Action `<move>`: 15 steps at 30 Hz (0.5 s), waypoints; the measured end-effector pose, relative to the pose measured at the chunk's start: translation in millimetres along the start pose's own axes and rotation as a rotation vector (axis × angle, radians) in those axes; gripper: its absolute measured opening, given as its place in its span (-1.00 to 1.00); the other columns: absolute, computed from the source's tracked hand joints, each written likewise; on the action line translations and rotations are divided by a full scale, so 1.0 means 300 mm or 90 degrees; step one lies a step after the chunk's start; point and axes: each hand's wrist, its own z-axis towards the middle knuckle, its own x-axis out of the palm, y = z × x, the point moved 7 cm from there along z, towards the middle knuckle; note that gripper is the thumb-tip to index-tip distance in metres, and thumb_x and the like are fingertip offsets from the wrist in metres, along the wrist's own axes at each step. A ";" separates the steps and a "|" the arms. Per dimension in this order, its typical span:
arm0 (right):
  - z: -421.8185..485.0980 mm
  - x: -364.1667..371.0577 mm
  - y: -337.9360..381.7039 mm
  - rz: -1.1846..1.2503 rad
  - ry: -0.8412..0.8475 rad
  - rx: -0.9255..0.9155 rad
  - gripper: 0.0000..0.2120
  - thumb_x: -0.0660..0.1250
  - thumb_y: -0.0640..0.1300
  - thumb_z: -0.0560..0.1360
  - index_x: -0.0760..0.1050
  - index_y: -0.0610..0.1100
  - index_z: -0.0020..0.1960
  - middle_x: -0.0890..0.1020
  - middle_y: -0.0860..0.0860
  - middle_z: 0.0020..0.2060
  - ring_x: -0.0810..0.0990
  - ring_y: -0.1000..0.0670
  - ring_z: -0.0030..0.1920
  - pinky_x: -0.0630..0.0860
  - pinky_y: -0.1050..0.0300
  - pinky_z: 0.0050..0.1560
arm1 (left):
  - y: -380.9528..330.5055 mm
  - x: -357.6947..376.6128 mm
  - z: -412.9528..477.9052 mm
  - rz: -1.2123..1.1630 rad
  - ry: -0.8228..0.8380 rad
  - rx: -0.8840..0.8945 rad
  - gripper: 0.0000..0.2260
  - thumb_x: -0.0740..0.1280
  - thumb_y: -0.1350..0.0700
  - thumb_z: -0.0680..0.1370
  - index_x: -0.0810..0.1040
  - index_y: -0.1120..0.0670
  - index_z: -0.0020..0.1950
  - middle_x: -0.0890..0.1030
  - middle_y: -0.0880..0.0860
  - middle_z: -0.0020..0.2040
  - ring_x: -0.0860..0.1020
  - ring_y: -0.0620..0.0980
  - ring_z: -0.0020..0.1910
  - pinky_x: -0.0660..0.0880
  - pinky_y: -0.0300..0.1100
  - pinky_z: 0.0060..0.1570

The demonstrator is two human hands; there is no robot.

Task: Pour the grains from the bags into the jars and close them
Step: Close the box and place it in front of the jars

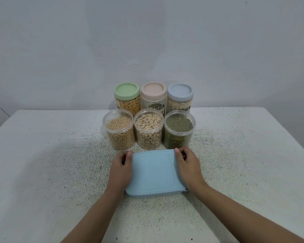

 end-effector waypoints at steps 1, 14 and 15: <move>0.001 0.000 -0.001 0.004 0.001 0.005 -0.78 0.22 -0.01 0.69 0.51 -0.12 -0.02 0.60 0.03 -0.13 0.52 0.13 -0.15 0.33 0.27 -0.28 | -0.001 0.001 0.000 -0.009 0.000 0.003 -0.83 0.23 0.04 0.70 0.58 0.07 0.07 0.62 -0.04 -0.09 0.53 -0.15 -0.15 0.37 -0.24 -0.23; 0.011 -0.007 -0.018 0.133 0.009 0.088 -0.84 0.32 -0.07 0.64 0.55 -0.11 -0.07 0.61 -0.09 -0.10 0.58 -0.08 -0.06 0.53 0.00 -0.05 | -0.010 0.006 -0.002 0.001 0.022 0.081 -0.85 0.19 0.13 0.70 0.55 0.02 0.06 0.59 0.07 -0.08 0.48 -0.07 -0.17 0.37 -0.14 -0.22; 0.013 -0.005 -0.015 0.122 0.008 0.079 -0.85 0.31 -0.08 0.64 0.54 -0.12 -0.06 0.61 -0.08 -0.10 0.56 -0.05 -0.08 0.49 0.06 -0.11 | -0.014 0.006 -0.003 0.001 0.021 0.084 -0.84 0.19 0.14 0.70 0.56 0.03 0.05 0.59 0.04 -0.09 0.48 -0.09 -0.18 0.36 -0.15 -0.23</move>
